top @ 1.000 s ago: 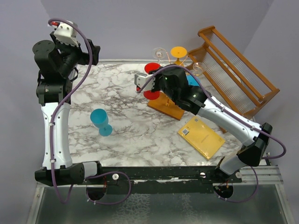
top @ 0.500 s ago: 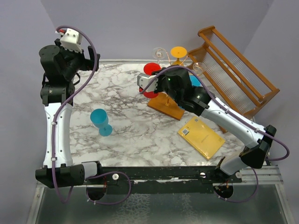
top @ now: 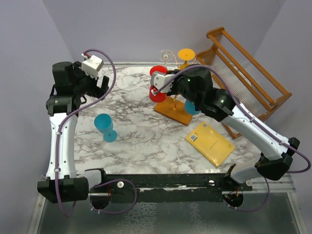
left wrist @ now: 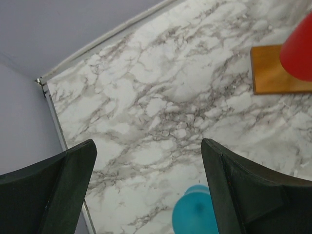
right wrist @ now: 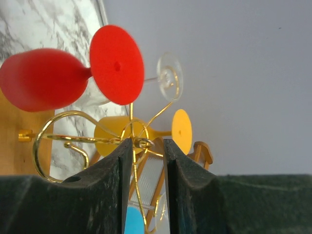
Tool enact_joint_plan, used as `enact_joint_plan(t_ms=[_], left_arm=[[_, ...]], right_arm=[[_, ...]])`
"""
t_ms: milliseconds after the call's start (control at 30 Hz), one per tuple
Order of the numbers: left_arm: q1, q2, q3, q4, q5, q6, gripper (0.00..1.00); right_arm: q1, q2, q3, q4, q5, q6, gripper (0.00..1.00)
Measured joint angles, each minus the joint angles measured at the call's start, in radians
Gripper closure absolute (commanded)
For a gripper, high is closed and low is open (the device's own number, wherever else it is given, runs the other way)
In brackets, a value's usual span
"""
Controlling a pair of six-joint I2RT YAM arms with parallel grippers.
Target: Place the wine glass upside down on the wine glass rack
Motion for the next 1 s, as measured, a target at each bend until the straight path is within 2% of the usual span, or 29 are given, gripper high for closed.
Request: enact_joint_plan(t_ms=[200, 300, 467, 567, 600, 800, 1000], left_arm=[[0.043, -0.088, -0.075, -0.174, 0.04, 0.158, 0.08], [0.073, -0.122, -0.089, -0.224, 0.041, 0.206, 0.08], [0.09, -0.122, -0.121, -0.294, 0.041, 0.249, 0.11], [0.09, -0.076, -0.121, -0.341, 0.041, 0.259, 0.13], [0.09, -0.057, -0.121, -0.354, 0.04, 0.26, 0.13], [0.09, 0.011, -0.132, -0.417, 0.009, 0.299, 0.18], [0.09, 0.017, -0.175, -0.45, -0.018, 0.359, 0.38]], right_arm=[[-0.035, -0.046, 0.108, -0.047, -0.107, 0.121, 0.65], [-0.109, -0.076, 0.149, -0.059, -0.174, 0.208, 0.62], [-0.297, -0.106, 0.185, -0.057, -0.257, 0.357, 0.4], [-0.414, -0.121, 0.191, -0.058, -0.304, 0.443, 0.17], [-0.446, -0.124, 0.19, -0.058, -0.317, 0.457, 0.12], [-0.595, -0.184, 0.13, -0.059, -0.358, 0.528, 0.11], [-0.678, -0.229, 0.08, -0.061, -0.402, 0.545, 0.15]])
